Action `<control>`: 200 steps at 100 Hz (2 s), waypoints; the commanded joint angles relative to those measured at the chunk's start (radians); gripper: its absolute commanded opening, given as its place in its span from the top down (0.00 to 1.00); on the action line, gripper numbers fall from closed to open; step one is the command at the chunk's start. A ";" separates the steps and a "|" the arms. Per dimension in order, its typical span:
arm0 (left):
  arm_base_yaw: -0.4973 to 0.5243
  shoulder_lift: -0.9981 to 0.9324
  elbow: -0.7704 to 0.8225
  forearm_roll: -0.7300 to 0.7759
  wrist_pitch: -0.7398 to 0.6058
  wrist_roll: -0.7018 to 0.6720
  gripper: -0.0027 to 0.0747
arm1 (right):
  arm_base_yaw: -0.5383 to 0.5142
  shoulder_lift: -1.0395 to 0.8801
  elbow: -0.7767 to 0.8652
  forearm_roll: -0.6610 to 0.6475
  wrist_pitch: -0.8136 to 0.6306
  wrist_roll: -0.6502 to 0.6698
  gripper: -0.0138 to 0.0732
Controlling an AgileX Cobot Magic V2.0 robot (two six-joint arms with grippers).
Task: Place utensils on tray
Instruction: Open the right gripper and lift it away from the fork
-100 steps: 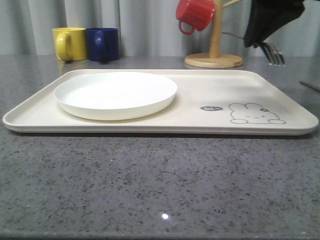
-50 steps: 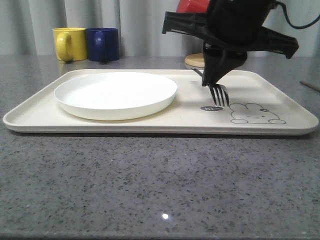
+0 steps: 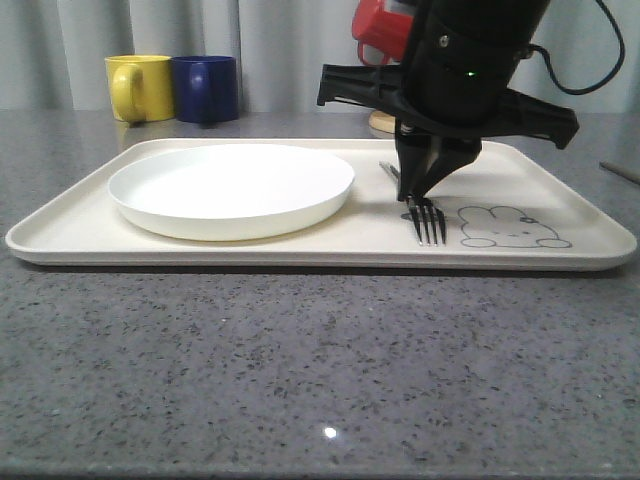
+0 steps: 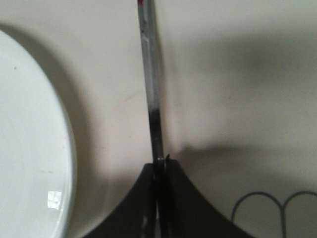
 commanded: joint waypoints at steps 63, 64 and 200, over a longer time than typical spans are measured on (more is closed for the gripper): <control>-0.004 0.005 -0.028 -0.002 -0.085 0.000 0.99 | -0.042 -0.235 -0.034 -0.079 0.058 -0.064 0.48; -0.004 0.005 -0.028 -0.002 -0.085 0.000 0.99 | -0.050 -0.242 -0.034 -0.079 0.066 -0.069 0.48; -0.004 0.005 -0.028 -0.002 -0.085 0.000 0.99 | -0.629 -0.097 -0.017 0.315 0.211 -0.835 0.48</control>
